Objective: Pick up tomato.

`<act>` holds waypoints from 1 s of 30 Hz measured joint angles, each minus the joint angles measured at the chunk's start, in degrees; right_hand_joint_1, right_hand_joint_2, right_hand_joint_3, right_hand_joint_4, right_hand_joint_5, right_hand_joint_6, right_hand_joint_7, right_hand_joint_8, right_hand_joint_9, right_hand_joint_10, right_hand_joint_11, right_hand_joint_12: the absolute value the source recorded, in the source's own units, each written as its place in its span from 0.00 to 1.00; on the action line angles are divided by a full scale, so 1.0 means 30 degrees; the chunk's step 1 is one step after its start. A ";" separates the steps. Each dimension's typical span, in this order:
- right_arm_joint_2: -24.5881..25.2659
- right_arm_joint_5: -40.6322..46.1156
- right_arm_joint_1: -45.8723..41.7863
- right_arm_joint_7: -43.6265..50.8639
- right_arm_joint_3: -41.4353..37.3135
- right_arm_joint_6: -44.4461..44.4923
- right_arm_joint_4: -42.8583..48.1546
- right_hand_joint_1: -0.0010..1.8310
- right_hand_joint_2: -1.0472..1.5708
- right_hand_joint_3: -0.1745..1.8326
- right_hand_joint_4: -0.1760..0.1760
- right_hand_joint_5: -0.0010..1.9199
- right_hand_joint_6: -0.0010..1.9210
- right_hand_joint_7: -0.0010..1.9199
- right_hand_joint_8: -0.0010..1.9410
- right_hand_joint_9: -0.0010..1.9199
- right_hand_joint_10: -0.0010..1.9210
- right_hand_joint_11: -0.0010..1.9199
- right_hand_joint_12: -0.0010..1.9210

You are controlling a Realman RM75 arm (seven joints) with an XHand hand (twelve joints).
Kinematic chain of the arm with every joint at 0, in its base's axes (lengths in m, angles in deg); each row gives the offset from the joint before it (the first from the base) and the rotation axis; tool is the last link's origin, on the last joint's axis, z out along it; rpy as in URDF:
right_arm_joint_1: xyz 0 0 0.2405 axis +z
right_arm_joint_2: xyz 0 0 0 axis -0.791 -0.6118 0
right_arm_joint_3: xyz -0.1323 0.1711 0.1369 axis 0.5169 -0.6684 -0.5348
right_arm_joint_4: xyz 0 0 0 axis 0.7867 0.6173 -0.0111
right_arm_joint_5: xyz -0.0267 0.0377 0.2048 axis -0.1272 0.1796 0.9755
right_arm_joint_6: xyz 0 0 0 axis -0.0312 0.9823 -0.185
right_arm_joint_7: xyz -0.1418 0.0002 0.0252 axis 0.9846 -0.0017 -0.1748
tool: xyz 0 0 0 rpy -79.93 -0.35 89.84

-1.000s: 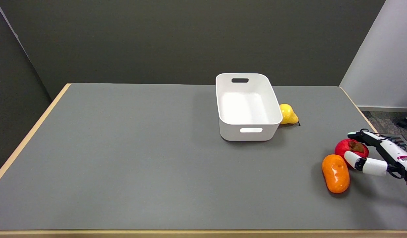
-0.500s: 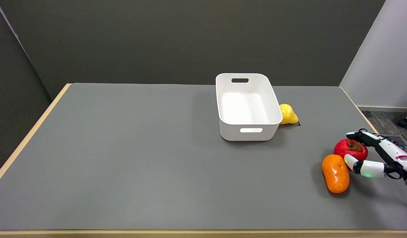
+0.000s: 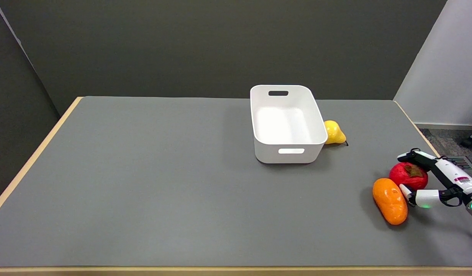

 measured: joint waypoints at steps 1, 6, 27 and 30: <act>-0.0023 -0.0011 0.0055 0.0004 0.0016 -0.0001 -0.0031 0.59 0.69 0.57 0.71 0.23 0.49 0.32 0.37 0.26 0.58 0.20 0.82; -0.0118 -0.0083 0.0434 0.0024 0.0095 0.0000 -0.0219 0.66 0.76 0.41 0.67 0.27 0.62 0.38 0.59 0.34 0.64 0.32 0.90; -0.0474 -0.0719 0.3069 0.0077 0.0233 0.1825 -0.1658 0.81 0.78 0.27 0.80 0.33 0.69 0.42 0.71 0.41 0.72 0.41 0.94; -0.0600 -0.0731 0.3501 0.0080 0.0187 0.2237 -0.1733 0.81 0.76 0.30 0.72 0.31 0.71 0.43 0.71 0.42 0.72 0.41 0.96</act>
